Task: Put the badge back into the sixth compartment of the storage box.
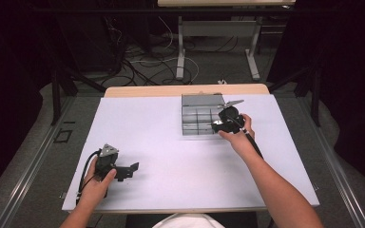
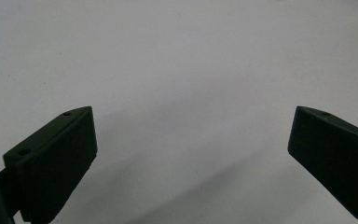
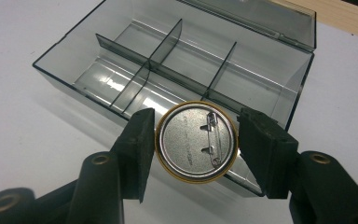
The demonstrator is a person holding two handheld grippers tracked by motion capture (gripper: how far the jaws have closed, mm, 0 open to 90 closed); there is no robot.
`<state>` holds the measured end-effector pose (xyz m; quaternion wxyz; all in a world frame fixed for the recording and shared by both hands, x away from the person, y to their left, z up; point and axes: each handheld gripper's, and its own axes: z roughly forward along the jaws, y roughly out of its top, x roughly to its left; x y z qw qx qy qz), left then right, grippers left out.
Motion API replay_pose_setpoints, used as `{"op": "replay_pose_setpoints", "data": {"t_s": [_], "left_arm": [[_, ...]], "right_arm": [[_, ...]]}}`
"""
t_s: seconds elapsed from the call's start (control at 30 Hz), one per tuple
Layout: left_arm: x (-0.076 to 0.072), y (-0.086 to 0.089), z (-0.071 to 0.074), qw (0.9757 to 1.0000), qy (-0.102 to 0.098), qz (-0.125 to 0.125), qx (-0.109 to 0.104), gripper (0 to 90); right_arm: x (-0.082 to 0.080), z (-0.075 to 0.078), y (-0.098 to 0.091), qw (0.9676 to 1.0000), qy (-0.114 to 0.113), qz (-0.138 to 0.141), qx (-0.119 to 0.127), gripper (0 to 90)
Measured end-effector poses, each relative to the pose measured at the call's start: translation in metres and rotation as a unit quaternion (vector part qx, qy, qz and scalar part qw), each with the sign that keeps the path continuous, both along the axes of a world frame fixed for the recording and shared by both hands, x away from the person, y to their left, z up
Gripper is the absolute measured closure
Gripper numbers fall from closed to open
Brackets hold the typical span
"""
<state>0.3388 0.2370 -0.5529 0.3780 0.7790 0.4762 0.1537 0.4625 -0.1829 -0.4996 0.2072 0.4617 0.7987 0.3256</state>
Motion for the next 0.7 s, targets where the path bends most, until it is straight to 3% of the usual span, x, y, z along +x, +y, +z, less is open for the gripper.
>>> {"op": "replay_pose_setpoints", "data": {"t_s": [0.7], "left_arm": [[0.0,0.0,0.0,1.0,0.0,0.0,-0.001,1.7]], "right_arm": [[0.017,-0.011,-0.007,0.9993,-0.002,-0.037,0.007,46.5]]}}
